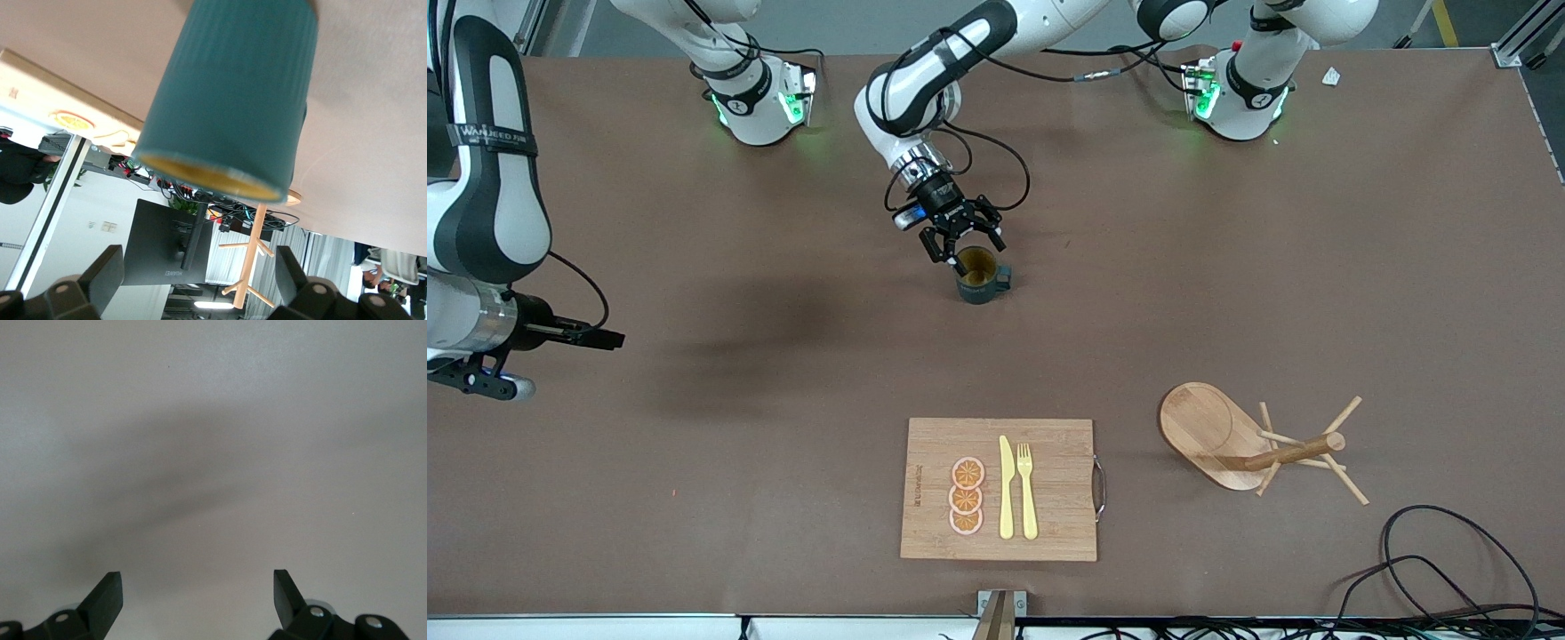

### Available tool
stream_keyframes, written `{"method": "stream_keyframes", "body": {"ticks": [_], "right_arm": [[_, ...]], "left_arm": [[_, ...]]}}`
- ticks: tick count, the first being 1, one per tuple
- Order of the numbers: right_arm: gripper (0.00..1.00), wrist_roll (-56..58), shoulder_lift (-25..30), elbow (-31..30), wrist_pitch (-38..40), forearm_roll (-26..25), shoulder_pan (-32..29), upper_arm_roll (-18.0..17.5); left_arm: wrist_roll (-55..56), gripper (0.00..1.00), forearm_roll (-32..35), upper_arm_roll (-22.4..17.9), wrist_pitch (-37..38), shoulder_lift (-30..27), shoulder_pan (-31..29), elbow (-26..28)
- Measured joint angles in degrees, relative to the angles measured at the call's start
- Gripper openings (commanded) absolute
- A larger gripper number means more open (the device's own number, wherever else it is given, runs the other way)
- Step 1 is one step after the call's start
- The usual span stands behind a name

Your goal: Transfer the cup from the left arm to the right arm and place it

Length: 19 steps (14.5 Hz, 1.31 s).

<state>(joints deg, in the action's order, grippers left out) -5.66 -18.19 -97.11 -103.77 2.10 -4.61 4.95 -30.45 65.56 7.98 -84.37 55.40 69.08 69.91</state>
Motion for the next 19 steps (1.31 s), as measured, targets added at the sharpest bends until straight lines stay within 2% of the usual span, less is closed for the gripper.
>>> {"method": "stream_keyframes", "body": {"ticks": [3, 8, 12, 19], "right_arm": [[1.00, -3.18, 0.00, 0.00, 0.01, 0.15, 0.46, -0.10], [1.00, -15.02, 0.00, -0.02, 0.64, 0.51, 4.83, -0.36], [1.00, -32.21, 0.03, 0.06, 1.31, 4.42, 11.75, -0.60], [1.00, -65.16, 0.09, 0.35, 0.96, 7.21, 26.25, -0.72]], "left_arm": [[-2.88, 1.00, -2.02, -0.63, 0.48, -3.80, -1.65, -0.29], [-4.82, 1.00, -5.56, -0.53, -0.84, -11.85, -10.12, -0.60], [-2.09, 1.00, -10.38, -0.54, -4.12, -15.78, -17.02, -0.69], [11.75, 1.00, -19.48, -0.42, -8.84, -19.31, -28.12, -0.73]]}}
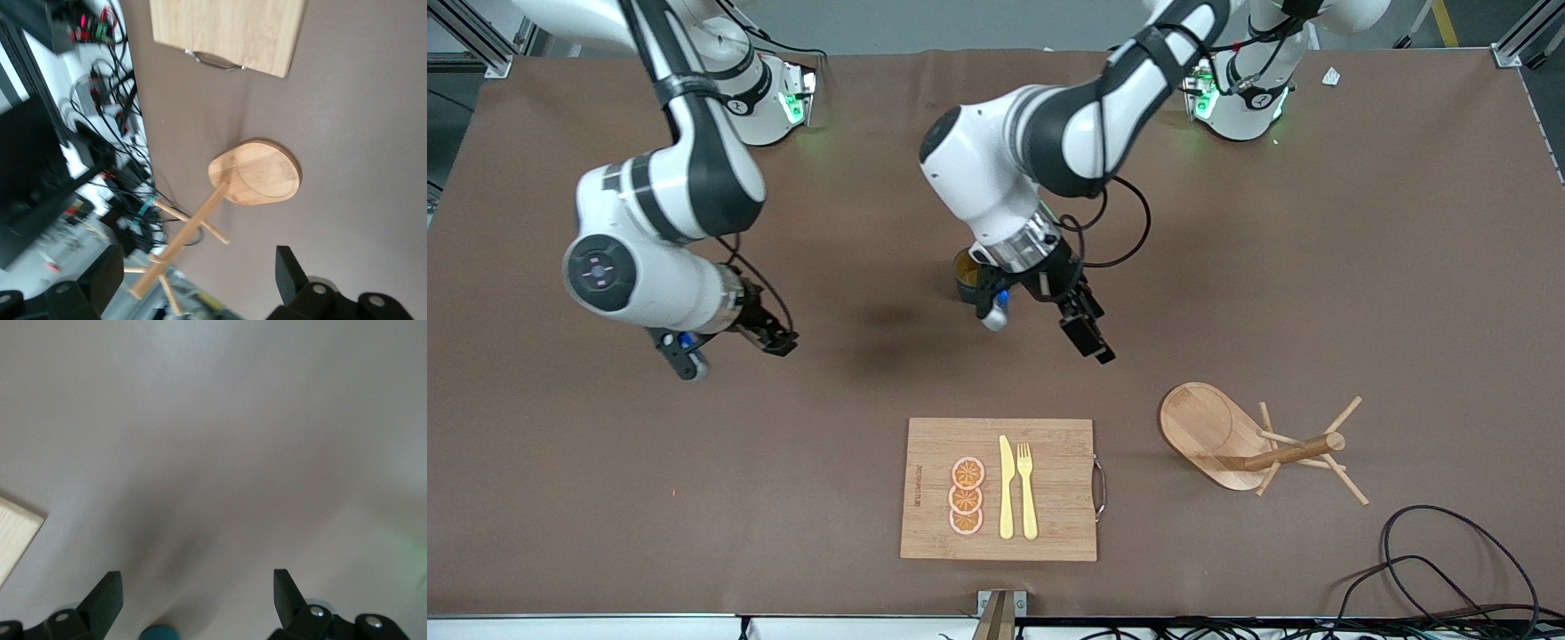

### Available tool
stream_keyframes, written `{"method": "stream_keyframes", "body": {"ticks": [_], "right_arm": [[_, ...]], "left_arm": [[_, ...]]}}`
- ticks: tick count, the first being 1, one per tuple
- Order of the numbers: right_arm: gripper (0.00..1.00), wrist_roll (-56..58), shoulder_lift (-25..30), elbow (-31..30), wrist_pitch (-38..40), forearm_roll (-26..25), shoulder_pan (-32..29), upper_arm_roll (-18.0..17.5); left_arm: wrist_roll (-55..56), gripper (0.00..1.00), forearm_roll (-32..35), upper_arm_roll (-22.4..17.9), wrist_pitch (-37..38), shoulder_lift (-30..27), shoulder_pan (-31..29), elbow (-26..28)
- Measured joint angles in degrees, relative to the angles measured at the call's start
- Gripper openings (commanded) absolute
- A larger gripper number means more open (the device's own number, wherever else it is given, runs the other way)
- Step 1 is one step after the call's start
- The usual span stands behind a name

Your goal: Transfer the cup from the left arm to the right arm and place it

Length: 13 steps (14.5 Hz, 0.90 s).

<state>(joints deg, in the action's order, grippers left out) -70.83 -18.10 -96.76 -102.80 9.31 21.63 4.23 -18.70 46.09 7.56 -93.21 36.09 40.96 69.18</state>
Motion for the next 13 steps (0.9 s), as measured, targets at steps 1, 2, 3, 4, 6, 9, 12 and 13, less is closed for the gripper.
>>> {"method": "stream_keyframes", "body": {"ticks": [1, 2, 3, 4, 6, 9, 12, 13], "right_arm": [[1.00, -4.70, 0.00, 0.07, -0.16, 0.39, 1.55, 0.01], [1.00, -9.35, 0.00, 0.11, -0.35, 0.62, 3.08, 0.01], [1.00, -14.19, 0.00, 0.11, -0.76, 0.66, 4.73, 0.01], [1.00, -19.27, 0.00, 0.11, -1.27, 0.67, 6.42, 0.01], [1.00, -28.18, -0.01, 0.09, -2.02, 0.69, 9.74, 0.01], [1.00, -41.12, -0.04, -1.11, -4.95, 0.73, 15.03, 0.00], [1.00, -51.91, -0.11, -4.18, -10.48, 0.74, 20.57, -0.01], [1.00, -55.13, -0.13, -5.36, -12.53, 0.74, 22.35, -0.01]], "left_arm": [[1.97, 1.00, -1.60, 0.00, -0.70, -0.47, -1.37, -0.01], [3.84, 1.00, -3.28, 0.00, -1.53, -1.00, -2.82, -0.03], [5.72, 1.00, -5.48, -0.01, -2.13, -1.65, -4.46, -0.05], [7.59, 1.00, -7.71, -0.03, -2.40, -2.37, -6.24, -0.07], [12.48, 1.00, -12.42, -0.05, -2.68, -4.07, -9.74, -0.15], [19.35, 1.00, -19.91, -0.08, -3.73, -7.23, -15.75, -0.16], [23.71, 1.00, -24.07, -0.12, -3.89, -10.07, -20.62, -0.14], [24.76, 1.00, -25.24, -0.12, -3.89, -10.90, -21.98, -0.13]]}}
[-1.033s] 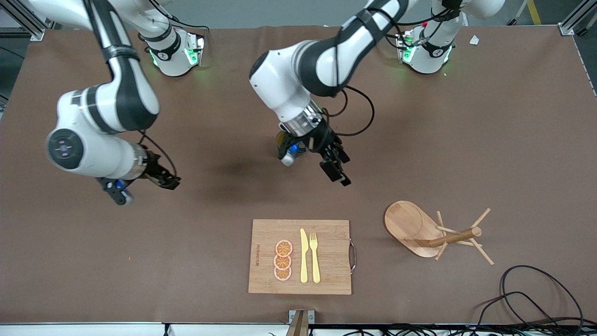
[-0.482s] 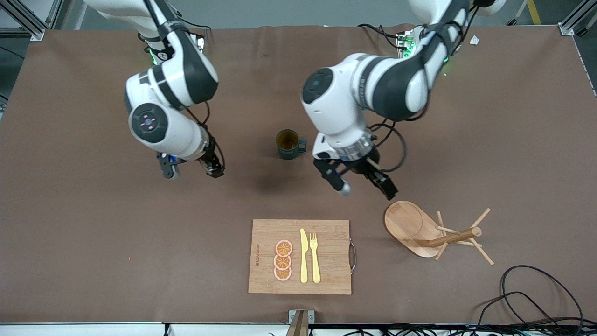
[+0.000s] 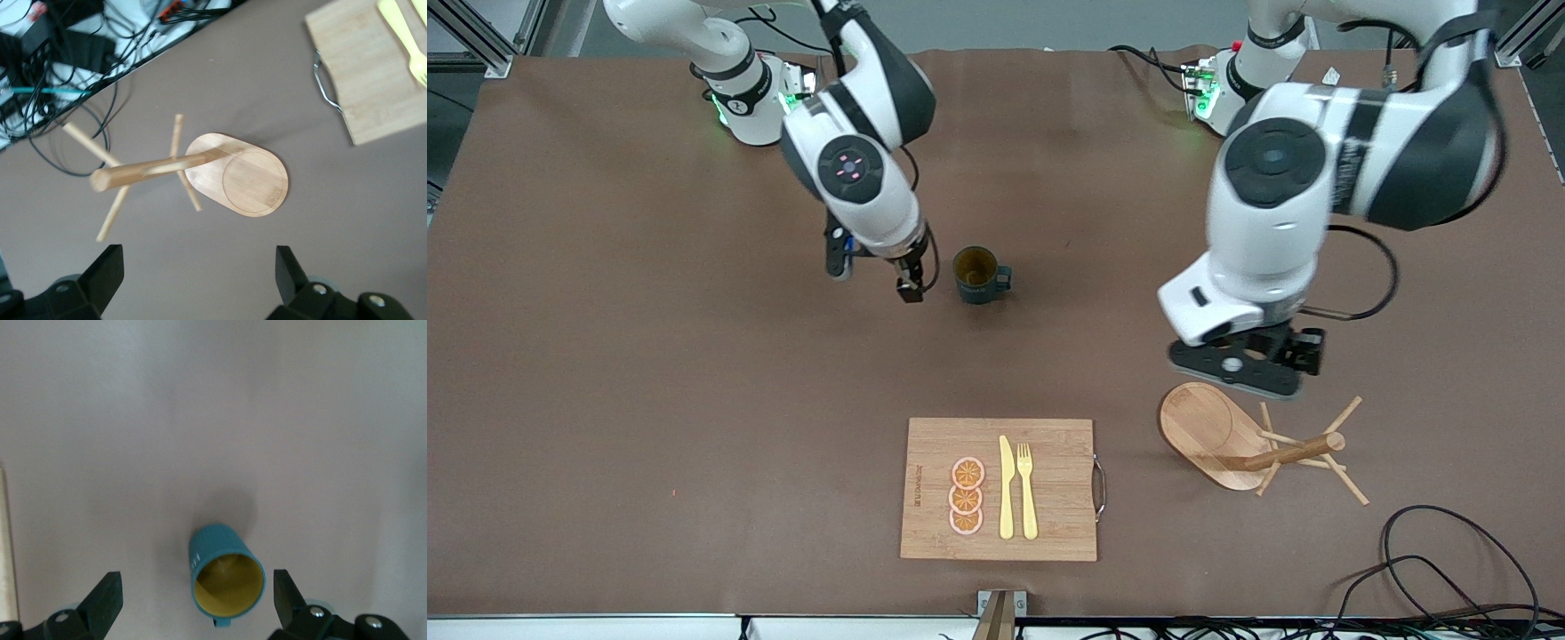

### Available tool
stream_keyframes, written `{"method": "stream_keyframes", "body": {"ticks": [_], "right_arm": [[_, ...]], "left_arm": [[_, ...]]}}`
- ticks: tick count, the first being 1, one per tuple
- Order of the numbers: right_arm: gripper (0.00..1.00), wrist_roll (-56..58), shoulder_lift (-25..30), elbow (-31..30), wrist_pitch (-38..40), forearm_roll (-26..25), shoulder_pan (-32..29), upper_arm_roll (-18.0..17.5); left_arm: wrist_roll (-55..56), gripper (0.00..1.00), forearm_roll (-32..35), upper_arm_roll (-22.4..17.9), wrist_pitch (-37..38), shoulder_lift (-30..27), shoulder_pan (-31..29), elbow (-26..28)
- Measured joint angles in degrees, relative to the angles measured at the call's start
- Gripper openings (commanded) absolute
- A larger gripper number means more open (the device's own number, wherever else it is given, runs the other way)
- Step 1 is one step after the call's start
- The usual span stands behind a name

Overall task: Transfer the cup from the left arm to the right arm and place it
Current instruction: 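Grasp the mug rim with the right gripper while the left gripper withdraws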

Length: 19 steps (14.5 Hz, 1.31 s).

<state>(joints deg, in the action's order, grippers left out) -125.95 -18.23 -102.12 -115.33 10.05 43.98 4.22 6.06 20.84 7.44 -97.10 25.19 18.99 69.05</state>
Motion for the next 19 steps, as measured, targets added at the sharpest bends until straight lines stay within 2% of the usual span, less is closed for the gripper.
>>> {"method": "stream_keyframes", "body": {"ticks": [3, 7, 11, 17, 18, 19], "right_arm": [[1.00, -7.42, -0.14, -4.89, -7.04, 0.00, 5.26, 0.01], [1.00, -11.06, -0.28, -10.52, -13.38, 0.00, 8.55, 0.06], [1.00, -14.06, -0.29, -11.18, -14.72, 0.00, 10.96, 0.07], [1.00, -15.28, -4.34, -11.69, -21.35, 0.00, 11.86, 0.23], [0.96, -15.28, -5.21, -11.66, -21.99, 0.00, 11.87, 0.25], [0.72, -15.28, -5.77, -11.62, -22.51, 0.00, 11.87, 0.30]], "left_arm": [[1.61, 1.00, -4.08, -0.03, 0.00, -2.07, -4.29, 0.03], [1.77, 1.00, -10.99, -0.04, -0.03, -3.65, -11.09, 0.06], [1.76, 1.00, -17.23, 0.01, 0.09, -6.67, -15.94, 0.84], [1.83, 1.00, -19.29, 0.25, 1.57, -14.08, -18.77, 7.49], [1.91, 1.00, -19.30, 0.67, 1.67, -15.48, -18.69, 9.52], [1.99, 1.00, -19.30, 1.22, 1.68, -16.85, -18.64, 11.53]]}}
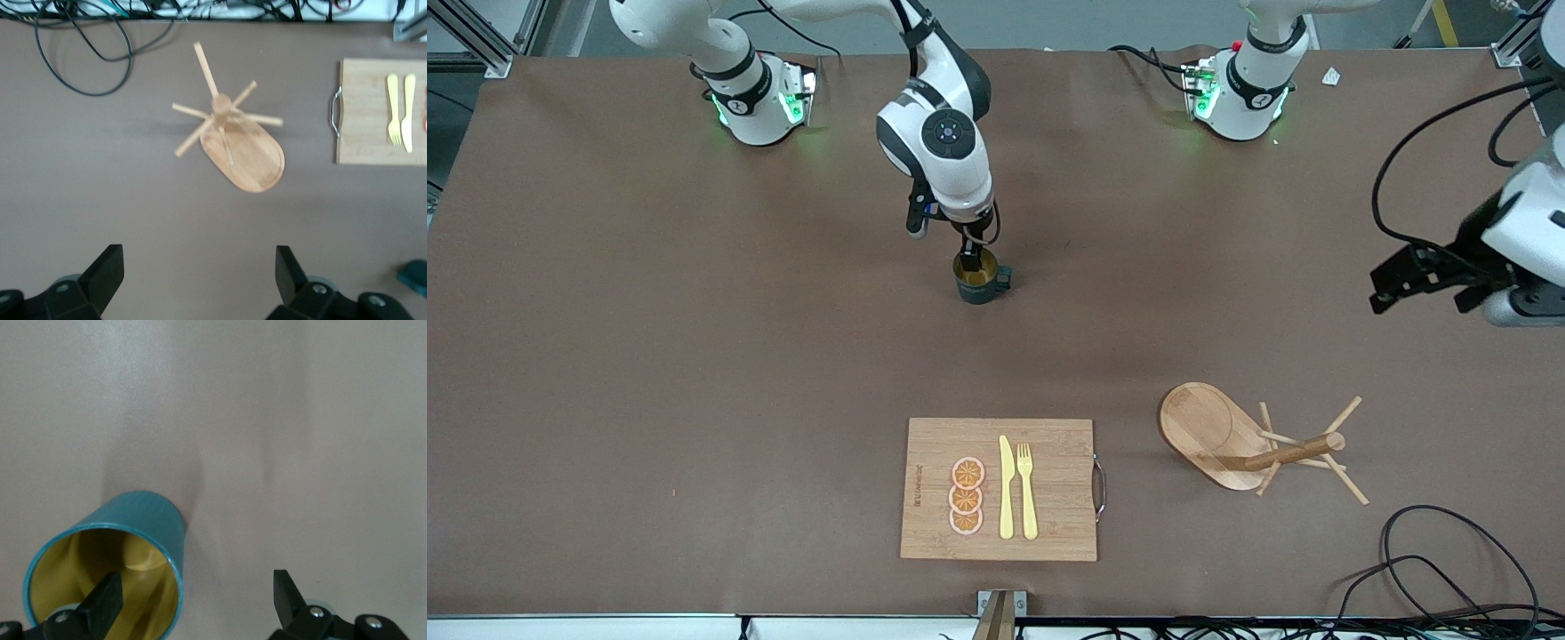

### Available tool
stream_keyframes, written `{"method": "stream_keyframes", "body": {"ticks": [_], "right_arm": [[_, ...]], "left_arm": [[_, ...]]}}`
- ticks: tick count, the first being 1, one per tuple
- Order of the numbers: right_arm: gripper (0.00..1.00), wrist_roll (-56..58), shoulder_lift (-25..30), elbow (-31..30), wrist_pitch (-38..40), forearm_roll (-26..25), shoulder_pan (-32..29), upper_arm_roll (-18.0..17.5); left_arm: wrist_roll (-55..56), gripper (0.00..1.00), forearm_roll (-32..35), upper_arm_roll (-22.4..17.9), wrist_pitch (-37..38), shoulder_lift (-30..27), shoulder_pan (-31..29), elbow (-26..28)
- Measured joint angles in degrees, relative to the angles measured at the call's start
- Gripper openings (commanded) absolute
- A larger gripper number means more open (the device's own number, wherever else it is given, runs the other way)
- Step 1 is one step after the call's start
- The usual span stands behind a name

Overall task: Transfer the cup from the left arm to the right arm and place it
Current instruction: 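Grasp the mug rim with the right gripper while the left gripper withdraws, then carry the mug with the right gripper away from the stand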

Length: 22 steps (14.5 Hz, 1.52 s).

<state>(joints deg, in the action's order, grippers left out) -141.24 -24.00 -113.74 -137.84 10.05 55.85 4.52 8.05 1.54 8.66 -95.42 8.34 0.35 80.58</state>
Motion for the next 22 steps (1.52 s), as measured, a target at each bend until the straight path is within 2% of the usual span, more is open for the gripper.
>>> {"method": "stream_keyframes", "body": {"ticks": [1, 2, 6, 14, 17, 22], "right_arm": [[0.32, -0.01, -0.28, 0.05, -0.21, -0.03, 0.00, 0.09], [0.03, 0.01, -0.34, 0.08, -0.28, -0.05, 0.00, 0.17], [0.00, 0.01, -0.35, 0.54, -0.39, -0.05, 0.00, 0.38], [0.00, 1.63, -0.44, 0.86, -0.60, -0.87, -0.01, 0.59], [0.00, 9.02, -0.37, 0.93, 0.01, -1.19, -0.06, 0.87], [0.00, 31.15, 0.06, 1.55, 0.14, -1.21, -2.74, 1.42]], "left_arm": [[0.09, 1.00, 0.00, 0.43, 0.00, -1.24, 0.11, 1.79], [0.10, 1.00, 0.00, 0.71, -0.03, -2.31, 0.20, 3.29], [0.04, 1.00, 0.00, 1.59, -0.09, -4.43, 0.24, 5.89], [-0.07, 1.00, 0.00, 1.40, 2.24, -5.30, -0.37, 5.66], [-0.07, 1.00, 0.00, 1.45, 2.24, -5.30, -0.31, 5.51], [-0.08, 1.00, 0.00, 1.49, 2.24, -5.28, -0.30, 5.51]]}}
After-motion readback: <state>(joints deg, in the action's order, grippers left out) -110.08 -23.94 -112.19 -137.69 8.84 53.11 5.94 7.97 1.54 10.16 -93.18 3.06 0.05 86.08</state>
